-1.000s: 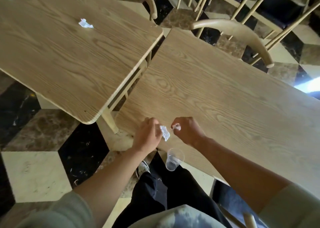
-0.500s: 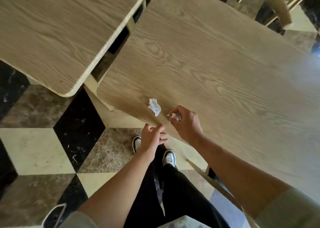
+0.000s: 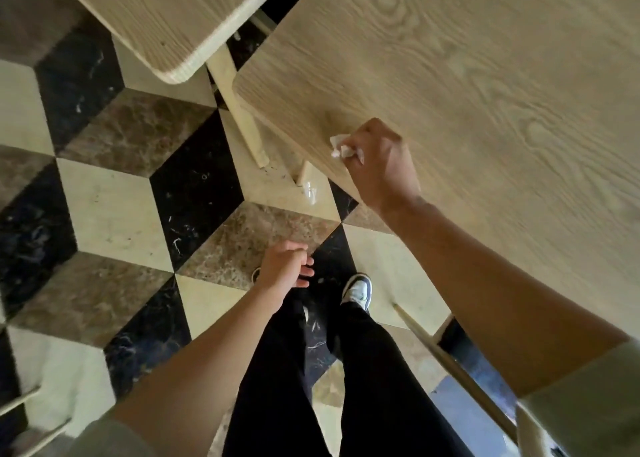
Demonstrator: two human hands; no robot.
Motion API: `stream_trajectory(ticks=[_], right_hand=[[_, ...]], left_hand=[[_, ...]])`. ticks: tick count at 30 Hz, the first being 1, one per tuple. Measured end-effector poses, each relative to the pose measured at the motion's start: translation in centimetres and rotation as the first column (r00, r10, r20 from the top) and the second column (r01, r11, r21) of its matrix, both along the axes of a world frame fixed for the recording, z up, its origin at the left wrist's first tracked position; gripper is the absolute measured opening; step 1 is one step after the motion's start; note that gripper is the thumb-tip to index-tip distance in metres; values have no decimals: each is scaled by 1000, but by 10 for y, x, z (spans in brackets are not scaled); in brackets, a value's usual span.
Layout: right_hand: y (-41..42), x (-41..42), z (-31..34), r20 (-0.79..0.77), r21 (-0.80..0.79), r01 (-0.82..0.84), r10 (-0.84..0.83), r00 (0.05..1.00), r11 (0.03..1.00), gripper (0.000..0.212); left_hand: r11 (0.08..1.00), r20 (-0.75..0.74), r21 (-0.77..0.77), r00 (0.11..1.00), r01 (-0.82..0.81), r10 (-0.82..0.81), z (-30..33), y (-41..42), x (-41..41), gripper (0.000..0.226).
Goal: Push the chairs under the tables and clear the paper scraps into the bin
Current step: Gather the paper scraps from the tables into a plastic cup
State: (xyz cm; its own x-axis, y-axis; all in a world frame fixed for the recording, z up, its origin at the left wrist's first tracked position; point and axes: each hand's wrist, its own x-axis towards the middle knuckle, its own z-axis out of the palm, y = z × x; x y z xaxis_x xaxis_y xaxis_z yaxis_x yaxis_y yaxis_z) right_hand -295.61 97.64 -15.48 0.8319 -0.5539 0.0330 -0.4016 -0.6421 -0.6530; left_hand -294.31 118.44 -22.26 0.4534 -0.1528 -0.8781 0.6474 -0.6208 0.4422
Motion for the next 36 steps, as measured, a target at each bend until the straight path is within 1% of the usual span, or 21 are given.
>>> stream_trajectory(ticks=[2,5,7,8,9,11,14,15,17,20,22,24,26,27,29,31,33,34,36], right_hand=[[25,1,-10,53,1,-48,48,997,999,18],[78,-4,-33,123,48,-219,212,969,974,13],[108,-8,-60,99,82,-307,299,949,948,10],[121,-8,-81,65,111,-315,309,949,943,11],[129,-10,-103,20,145,-299,299,954,943,12],[138,-8,-153,-75,206,-216,236,969,954,14],[136,-6,-236,-191,260,-20,71,979,965,13],[132,-8,-251,-221,258,23,36,975,966,12],[125,-5,-310,-265,254,84,-14,964,964,10],[101,3,-389,-348,256,167,-71,935,952,10],[82,14,-439,-409,246,203,-89,908,948,15],[58,34,-493,-466,235,259,-125,876,937,21],[34,53,-544,-520,192,306,-168,837,932,30],[23,63,-565,-530,155,300,-177,829,941,33],[-2,89,-602,-507,84,232,-158,847,969,34],[-16,114,-620,-475,86,119,-64,877,989,29],[-28,133,-648,-485,141,54,21,874,989,23],[-30,141,-658,-501,196,58,49,864,979,21],[-28,142,-672,-538,340,167,45,842,925,20]], left_hand=[[999,-17,25,1000,-22,22,-26,19,1,29],[997,-28,47,998,-54,55,-57,45,8,24],[996,-20,68,998,-50,52,-77,61,14,23],[996,-19,75,999,-39,41,-92,69,19,22],[996,-16,81,1000,-24,25,-105,76,23,21],[996,-14,94,1000,-4,6,-139,88,31,20],[991,-1,111,997,75,-75,-194,99,43,21],[989,10,104,994,107,-108,-207,100,47,22],[984,40,103,988,147,-152,-259,99,60,24],[966,94,145,969,215,-230,-339,76,79,30],[946,131,158,943,284,-305,-384,59,88,37],[936,184,132,920,325,-346,-433,38,97,42],[928,243,100,896,359,-373,-475,20,106,43],[915,275,98,873,391,-403,-494,13,110,44],[878,375,129,797,461,-473,-538,-3,122,51],[852,471,157,721,499,-508,-560,-17,136,63],[859,552,133,683,495,-479,-589,-48,148,75],[865,568,112,683,488,-459,-596,-62,152,79],[894,555,80,724,442,-408,-606,-83,150,85]])
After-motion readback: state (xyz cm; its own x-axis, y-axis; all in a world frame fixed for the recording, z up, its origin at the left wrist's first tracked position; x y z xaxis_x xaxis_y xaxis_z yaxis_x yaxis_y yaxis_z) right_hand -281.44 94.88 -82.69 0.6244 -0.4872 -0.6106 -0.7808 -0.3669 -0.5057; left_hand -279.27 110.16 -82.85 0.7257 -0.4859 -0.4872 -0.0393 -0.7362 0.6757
